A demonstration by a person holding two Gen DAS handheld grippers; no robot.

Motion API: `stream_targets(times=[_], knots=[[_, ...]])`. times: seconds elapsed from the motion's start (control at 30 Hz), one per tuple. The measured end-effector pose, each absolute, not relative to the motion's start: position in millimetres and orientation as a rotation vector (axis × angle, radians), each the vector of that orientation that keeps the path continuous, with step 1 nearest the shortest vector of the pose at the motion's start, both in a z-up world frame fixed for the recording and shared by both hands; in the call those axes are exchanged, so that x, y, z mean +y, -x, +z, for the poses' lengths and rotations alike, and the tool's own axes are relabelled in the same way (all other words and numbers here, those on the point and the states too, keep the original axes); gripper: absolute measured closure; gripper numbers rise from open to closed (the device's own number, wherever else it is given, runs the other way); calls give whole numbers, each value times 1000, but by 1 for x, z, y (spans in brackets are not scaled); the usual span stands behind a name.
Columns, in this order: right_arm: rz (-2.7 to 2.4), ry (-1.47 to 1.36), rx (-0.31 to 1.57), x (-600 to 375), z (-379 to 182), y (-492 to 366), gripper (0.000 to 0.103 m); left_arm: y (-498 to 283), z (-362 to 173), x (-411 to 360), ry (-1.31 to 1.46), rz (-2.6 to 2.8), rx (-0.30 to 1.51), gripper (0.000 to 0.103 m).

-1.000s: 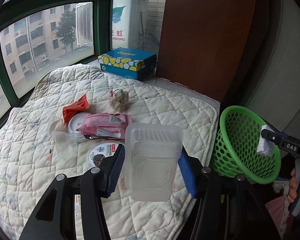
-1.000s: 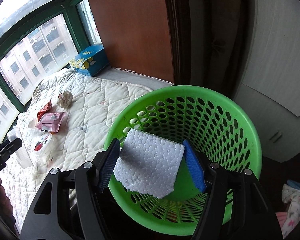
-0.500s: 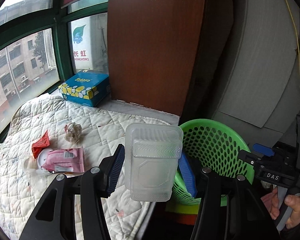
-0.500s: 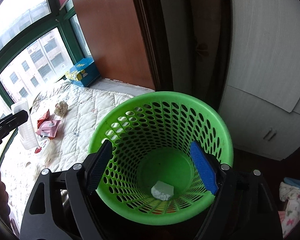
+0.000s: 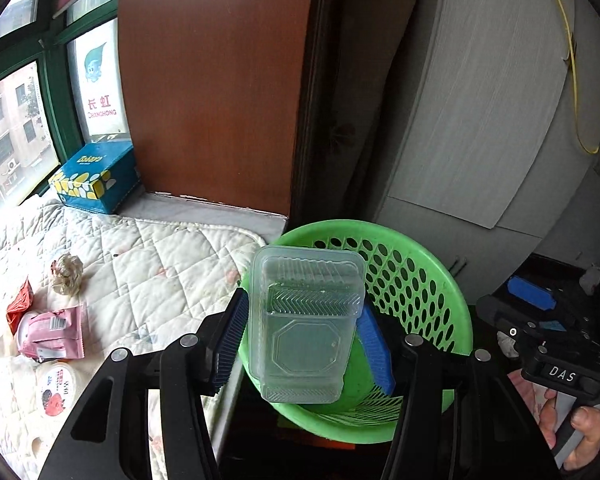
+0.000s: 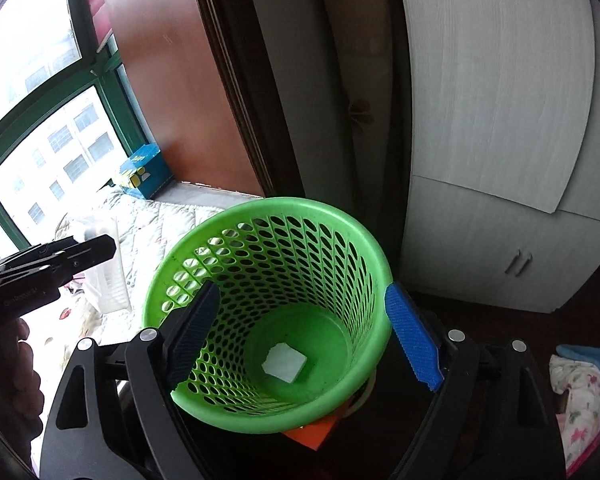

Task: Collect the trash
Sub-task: 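Carry the clear container over the green basket and open the left tool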

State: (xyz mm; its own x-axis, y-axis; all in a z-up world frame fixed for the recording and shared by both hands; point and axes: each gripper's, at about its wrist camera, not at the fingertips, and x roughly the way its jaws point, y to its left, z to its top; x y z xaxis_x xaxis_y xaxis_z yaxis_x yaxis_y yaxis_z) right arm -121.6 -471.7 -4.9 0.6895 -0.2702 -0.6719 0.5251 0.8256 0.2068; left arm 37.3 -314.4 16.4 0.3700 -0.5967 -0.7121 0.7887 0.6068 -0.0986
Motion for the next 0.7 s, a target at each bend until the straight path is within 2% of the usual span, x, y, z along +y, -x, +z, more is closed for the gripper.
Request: stream_targets(times=[0.1,0.13,0.17,0.2,0.43,0.7], knots=[[-464,-411,672,-475,-7,126,19,-35,11,-325,-287,-923,800,50],[-465,-414,672,-475,-8,128,19,-34,9,-328,-286,-928,807,46],[-465,-417,671,-475,-8,129,19,-35,6,-330,-282,-934,815,37],[-464,-419,671,-475,-8,130,19,-35,5,-331,-277,-935,816,33],[-456,-418,668,-472,-8,129,16,-34,2,-320,-273,-912,807,29],[-386,-382,672,-444,-2,110,13,-45,11,-255,-225,-757,792,23]])
